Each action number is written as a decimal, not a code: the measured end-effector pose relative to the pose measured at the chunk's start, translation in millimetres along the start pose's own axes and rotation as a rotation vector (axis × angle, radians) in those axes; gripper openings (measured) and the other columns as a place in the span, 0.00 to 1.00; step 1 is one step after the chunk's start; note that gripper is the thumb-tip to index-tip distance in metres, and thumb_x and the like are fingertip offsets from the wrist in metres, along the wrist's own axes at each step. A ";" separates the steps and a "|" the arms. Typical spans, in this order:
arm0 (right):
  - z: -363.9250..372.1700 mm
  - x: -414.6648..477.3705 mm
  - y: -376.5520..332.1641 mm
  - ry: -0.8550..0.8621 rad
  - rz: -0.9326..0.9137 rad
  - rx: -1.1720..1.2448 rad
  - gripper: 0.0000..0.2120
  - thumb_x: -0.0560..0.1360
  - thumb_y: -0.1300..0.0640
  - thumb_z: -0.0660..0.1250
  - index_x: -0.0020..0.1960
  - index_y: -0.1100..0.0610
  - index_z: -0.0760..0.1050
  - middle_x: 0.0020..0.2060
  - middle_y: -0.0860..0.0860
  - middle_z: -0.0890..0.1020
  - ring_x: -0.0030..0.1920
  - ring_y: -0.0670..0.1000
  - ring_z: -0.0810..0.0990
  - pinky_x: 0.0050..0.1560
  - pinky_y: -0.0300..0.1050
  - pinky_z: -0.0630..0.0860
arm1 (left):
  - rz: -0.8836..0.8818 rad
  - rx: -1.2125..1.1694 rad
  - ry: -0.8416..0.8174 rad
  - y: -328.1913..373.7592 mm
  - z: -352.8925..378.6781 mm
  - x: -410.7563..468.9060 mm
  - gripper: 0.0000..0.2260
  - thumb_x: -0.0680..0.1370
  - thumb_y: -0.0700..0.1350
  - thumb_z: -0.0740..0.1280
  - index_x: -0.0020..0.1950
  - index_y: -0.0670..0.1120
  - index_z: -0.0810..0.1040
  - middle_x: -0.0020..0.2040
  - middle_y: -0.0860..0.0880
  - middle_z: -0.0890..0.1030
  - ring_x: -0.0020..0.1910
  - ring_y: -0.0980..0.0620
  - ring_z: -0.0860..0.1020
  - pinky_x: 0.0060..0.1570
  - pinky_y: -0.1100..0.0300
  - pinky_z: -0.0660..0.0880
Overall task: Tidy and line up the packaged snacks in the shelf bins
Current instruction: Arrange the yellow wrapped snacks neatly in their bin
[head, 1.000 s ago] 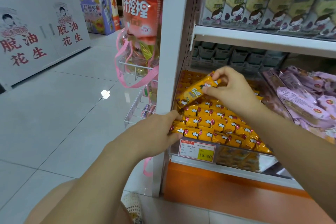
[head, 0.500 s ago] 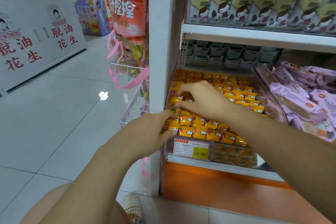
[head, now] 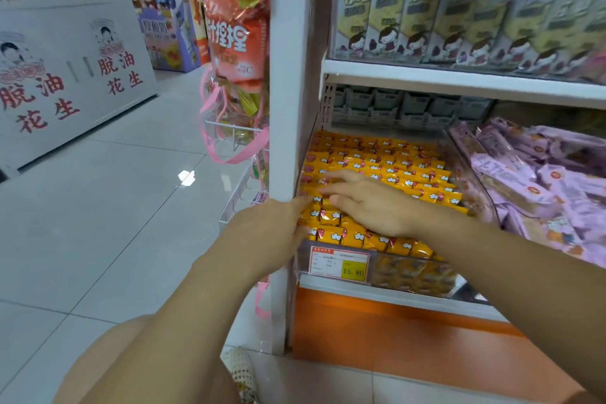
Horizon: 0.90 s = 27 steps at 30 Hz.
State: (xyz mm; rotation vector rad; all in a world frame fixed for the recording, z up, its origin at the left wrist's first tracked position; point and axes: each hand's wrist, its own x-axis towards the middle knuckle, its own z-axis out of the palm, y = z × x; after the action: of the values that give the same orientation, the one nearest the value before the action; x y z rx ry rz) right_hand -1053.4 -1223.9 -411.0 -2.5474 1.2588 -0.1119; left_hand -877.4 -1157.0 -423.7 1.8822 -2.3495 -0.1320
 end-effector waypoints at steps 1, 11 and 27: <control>-1.6 -11.1 2.9 0.078 0.012 0.049 0.19 0.83 0.52 0.51 0.72 0.51 0.65 0.74 0.47 0.60 0.73 0.47 0.58 0.70 0.39 0.54 | -0.013 0.038 0.041 2.7 -3.6 -0.7 0.19 0.82 0.52 0.55 0.74 0.57 0.60 0.52 0.47 0.80 0.51 0.47 0.79 0.47 0.55 0.75; 24.2 -97.4 28.1 0.085 0.192 -0.214 0.20 0.81 0.44 0.46 0.73 0.37 0.58 0.77 0.43 0.50 0.76 0.50 0.46 0.74 0.62 0.41 | 0.129 -0.027 -0.031 57.4 27.7 26.2 0.23 0.81 0.59 0.46 0.77 0.59 0.52 0.78 0.54 0.50 0.77 0.49 0.49 0.73 0.41 0.45; 23.4 -70.7 43.2 0.284 0.182 0.089 0.11 0.77 0.44 0.63 0.58 0.39 0.75 0.68 0.36 0.69 0.72 0.46 0.58 0.72 0.59 0.43 | 0.222 -0.551 0.033 40.1 29.2 38.8 0.18 0.72 0.57 0.70 0.59 0.67 0.68 0.75 0.55 0.60 0.75 0.55 0.55 0.72 0.48 0.58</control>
State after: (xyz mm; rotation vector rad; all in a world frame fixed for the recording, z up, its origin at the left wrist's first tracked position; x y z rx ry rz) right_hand -1125.1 -1187.6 -441.9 -2.3890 1.5435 -0.4930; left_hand -928.8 -1186.4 -444.8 1.3466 -2.1788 -0.6428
